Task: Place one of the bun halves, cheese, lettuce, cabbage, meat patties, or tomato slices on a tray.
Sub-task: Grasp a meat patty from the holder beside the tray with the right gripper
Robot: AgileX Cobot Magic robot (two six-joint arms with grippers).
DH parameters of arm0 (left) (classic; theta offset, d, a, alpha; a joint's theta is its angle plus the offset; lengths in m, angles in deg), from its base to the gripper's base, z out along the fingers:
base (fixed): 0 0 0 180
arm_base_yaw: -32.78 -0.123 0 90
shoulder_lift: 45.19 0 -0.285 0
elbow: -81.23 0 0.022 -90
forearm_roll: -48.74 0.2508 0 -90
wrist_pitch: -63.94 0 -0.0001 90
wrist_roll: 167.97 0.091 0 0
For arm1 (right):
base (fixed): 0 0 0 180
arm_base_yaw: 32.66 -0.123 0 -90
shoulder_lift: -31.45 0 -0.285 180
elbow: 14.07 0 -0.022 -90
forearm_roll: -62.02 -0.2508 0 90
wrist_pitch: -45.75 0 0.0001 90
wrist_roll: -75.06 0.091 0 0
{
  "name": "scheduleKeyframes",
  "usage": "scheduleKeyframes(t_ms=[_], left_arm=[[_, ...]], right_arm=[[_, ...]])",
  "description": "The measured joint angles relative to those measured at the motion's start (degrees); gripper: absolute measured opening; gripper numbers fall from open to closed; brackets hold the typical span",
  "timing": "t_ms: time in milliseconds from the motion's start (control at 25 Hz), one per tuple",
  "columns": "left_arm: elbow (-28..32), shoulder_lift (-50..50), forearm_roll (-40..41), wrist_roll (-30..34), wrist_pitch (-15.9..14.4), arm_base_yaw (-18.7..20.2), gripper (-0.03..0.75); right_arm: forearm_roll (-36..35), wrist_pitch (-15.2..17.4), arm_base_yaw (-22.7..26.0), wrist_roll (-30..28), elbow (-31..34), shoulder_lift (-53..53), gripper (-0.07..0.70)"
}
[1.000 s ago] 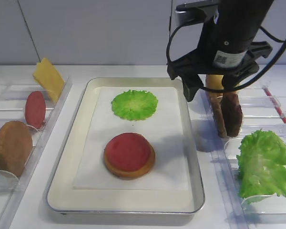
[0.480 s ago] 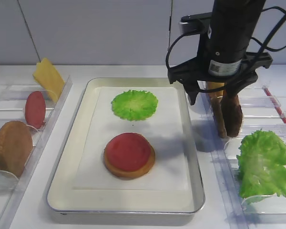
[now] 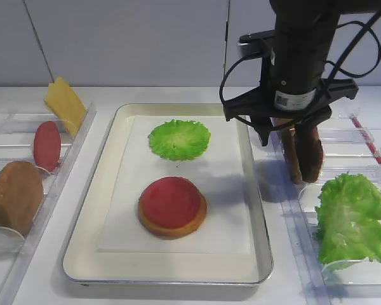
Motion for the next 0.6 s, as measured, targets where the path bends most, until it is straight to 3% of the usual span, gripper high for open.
scheduleKeyframes(t_ms=[400,600], left_arm=[[0.0,0.0,0.0,0.0,0.0,0.0,0.467],[0.0,0.0,0.0,0.0,0.0,0.0,0.467]], right_arm=[[1.04,0.2,0.0,0.77,0.0,-0.77,0.424],[1.04,0.33,0.0,0.77,0.0,-1.16,0.346]])
